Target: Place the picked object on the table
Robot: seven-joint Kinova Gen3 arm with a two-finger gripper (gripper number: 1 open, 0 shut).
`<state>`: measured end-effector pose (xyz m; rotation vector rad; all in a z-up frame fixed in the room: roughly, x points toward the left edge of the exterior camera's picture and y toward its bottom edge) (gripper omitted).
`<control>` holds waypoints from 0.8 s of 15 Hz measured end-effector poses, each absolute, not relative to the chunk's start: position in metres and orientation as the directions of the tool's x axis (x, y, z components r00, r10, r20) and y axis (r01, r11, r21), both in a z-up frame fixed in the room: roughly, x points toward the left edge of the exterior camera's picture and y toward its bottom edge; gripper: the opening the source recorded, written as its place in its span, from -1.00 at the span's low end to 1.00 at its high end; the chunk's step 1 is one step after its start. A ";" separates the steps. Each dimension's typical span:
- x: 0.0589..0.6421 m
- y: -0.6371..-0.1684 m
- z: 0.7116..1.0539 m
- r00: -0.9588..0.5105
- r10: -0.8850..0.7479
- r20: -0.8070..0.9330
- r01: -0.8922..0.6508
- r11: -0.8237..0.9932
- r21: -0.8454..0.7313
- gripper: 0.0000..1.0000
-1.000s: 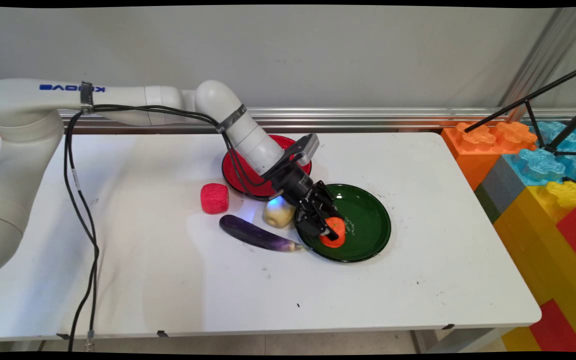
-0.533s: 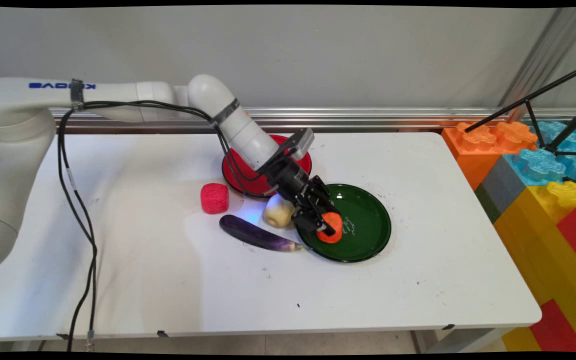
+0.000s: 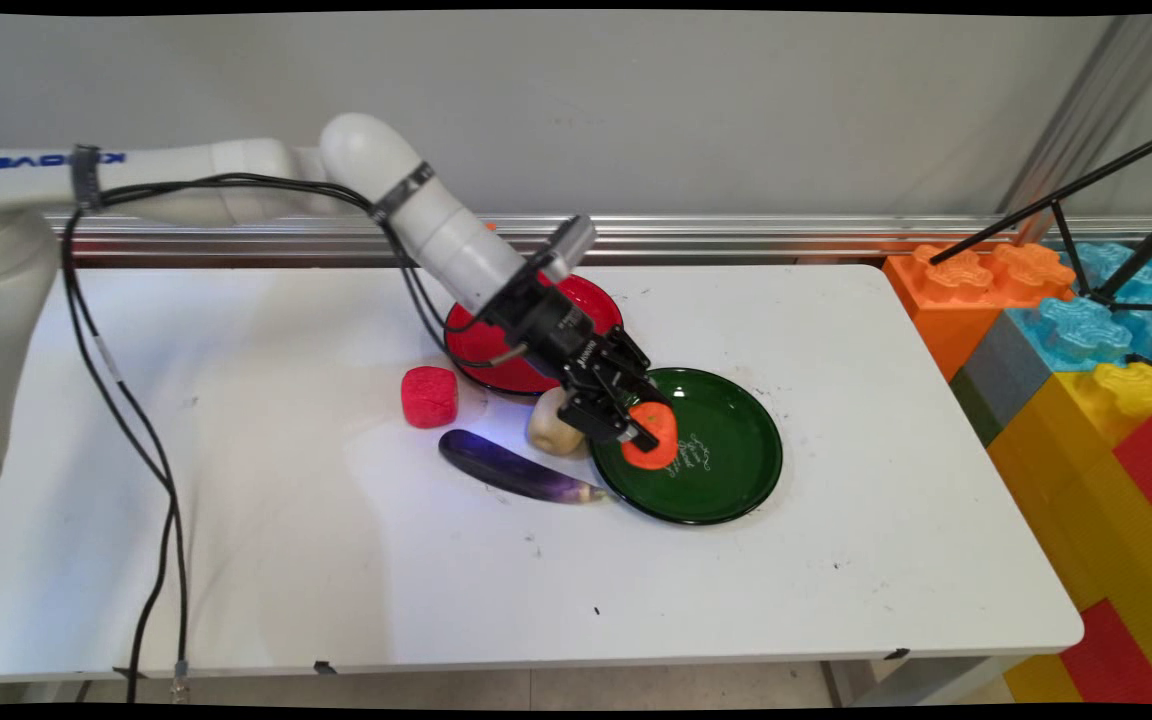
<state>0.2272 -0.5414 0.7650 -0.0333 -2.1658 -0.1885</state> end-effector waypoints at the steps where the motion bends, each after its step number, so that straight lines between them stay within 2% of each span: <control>1: 0.232 -0.538 0.769 -0.561 -0.046 0.826 0.098 0.988 0.122 -1.00; 7: 0.281 -0.512 0.794 -0.524 -0.041 0.851 0.121 0.985 0.122 -1.00; 12: 0.318 -0.497 0.801 -0.515 -0.037 0.856 0.133 0.983 0.123 -1.00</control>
